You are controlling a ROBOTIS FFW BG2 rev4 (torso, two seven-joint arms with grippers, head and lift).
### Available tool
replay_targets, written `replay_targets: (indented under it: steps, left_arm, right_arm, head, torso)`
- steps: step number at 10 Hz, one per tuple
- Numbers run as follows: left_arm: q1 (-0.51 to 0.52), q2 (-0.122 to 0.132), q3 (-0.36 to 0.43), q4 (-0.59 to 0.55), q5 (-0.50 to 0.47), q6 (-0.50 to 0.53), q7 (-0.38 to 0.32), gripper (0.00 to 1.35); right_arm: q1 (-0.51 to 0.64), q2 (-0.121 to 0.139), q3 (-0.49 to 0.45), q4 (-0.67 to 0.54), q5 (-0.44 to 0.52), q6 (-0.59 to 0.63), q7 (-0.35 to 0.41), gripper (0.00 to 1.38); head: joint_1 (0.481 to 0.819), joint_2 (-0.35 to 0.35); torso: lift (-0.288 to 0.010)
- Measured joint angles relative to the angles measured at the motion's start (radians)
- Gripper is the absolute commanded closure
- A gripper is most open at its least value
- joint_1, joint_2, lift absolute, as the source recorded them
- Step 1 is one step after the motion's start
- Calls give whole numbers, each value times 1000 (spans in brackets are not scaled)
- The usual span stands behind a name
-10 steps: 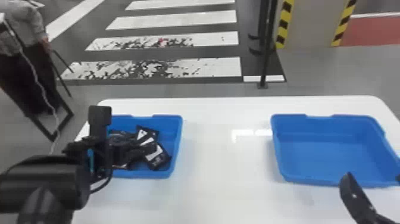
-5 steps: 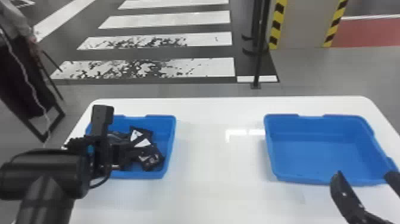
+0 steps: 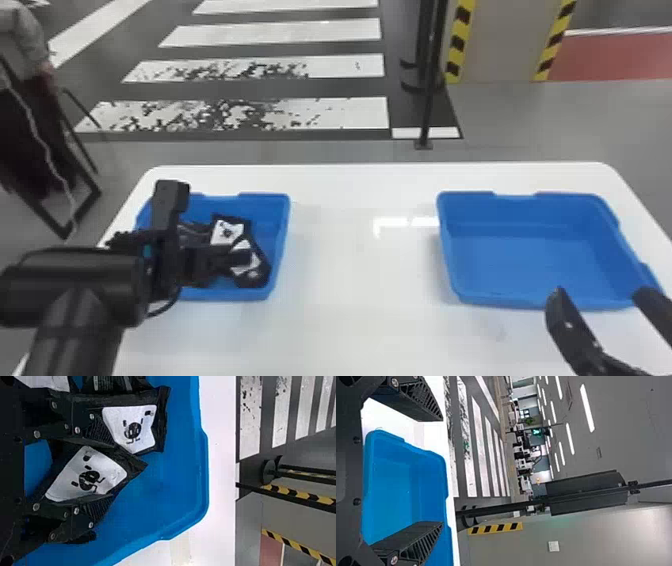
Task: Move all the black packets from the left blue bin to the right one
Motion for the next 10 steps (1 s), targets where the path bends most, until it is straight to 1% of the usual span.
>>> replay_targets:
  steps: [2, 3, 5, 6, 7, 8, 9, 10]
  left_arm:
    - [-1, 0, 2, -24, -64, 38, -29, 1211]
    - [20, 2, 20, -76, -79, 42, -34, 1211]
    - [81, 2, 75, -227, -85, 61, -44, 1211]
    - [110, 2, 106, -298, -68, 68, -48, 1211]
    - [143, -1, 140, -362, -24, 59, -48, 1211]
    - [168, -8, 163, -401, 32, 32, -48, 1211]
    - [184, -17, 172, -427, 89, -1, -47, 1211]
    - [198, -29, 173, -456, 141, -33, -44, 1211]
  right_arm:
    - [0, 0, 0, 2, -2, 0, 0, 91]
    - [0, 0, 0, 2, -4, 0, 0, 91]
    - [2, 0, 0, 2, -6, 0, 0, 91]
    - [3, 0, 0, 2, -7, 1, 1, 91]
    - [3, 0, 0, 2, -8, 2, 5, 93]
    - [1, 0, 0, 1, -14, 4, 18, 91]
    - [-10, 0, 0, 1, -30, 25, 52, 91]
    - [-38, 0, 0, 7, -55, 88, 115, 91]
  head:
    - [695, 119]
    - [695, 131]
    - [695, 151]
    - [695, 161]
    - [695, 163]
    - [695, 154]
    - [695, 146]
    - [695, 139]
  torso:
    - [-140]
    - [-140]
    - [-140]
    - [-140]
    - [-140]
    - [-140]
    - [-140]
    - [-140]
